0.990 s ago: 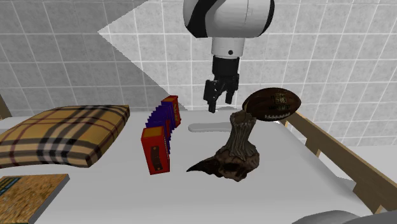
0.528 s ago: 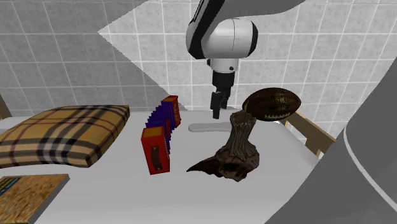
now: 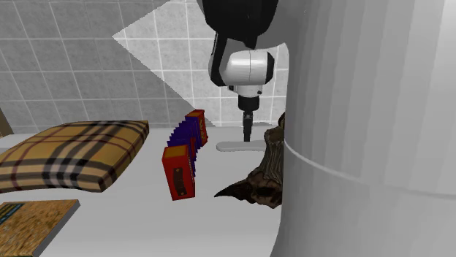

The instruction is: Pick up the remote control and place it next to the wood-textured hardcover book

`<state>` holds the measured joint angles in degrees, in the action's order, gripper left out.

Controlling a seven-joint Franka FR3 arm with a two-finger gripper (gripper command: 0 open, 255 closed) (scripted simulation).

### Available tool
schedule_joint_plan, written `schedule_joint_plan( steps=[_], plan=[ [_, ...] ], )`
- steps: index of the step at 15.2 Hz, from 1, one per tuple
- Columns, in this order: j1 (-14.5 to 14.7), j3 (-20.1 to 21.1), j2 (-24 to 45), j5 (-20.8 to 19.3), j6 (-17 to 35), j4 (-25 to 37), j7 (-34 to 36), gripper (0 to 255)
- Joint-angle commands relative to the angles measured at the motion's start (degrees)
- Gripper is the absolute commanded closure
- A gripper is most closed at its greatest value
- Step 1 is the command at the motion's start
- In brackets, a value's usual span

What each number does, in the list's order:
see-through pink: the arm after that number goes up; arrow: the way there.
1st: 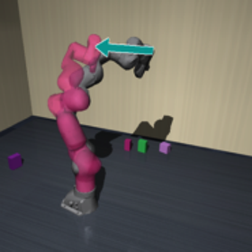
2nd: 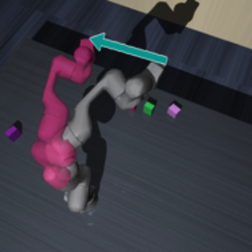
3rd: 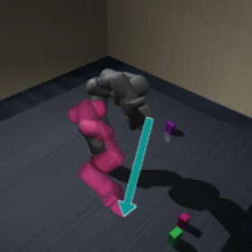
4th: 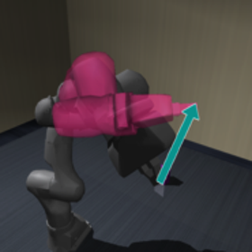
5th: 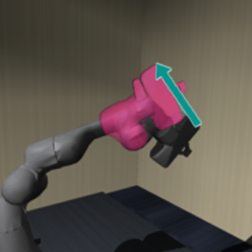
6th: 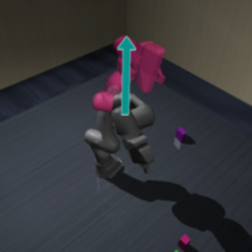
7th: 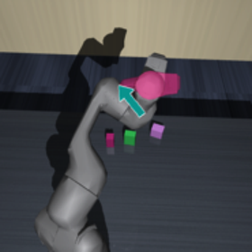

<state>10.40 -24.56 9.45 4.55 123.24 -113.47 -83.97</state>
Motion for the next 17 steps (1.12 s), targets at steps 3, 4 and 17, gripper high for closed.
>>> schedule_joint_plan(
  steps=[3, 4, 17],
  plan=[
    [-1.21, 1.50, 7.08, 2.44, 1.45, 4.96, -7.71, 0],
    [-1.30, 1.60, 7.47, 2.64, 2.10, 4.67, -7.85, 0],
    [-1.73, 2.11, 9.81, 3.91, 5.64, 3.29, -8.66, 0]
  ],
)
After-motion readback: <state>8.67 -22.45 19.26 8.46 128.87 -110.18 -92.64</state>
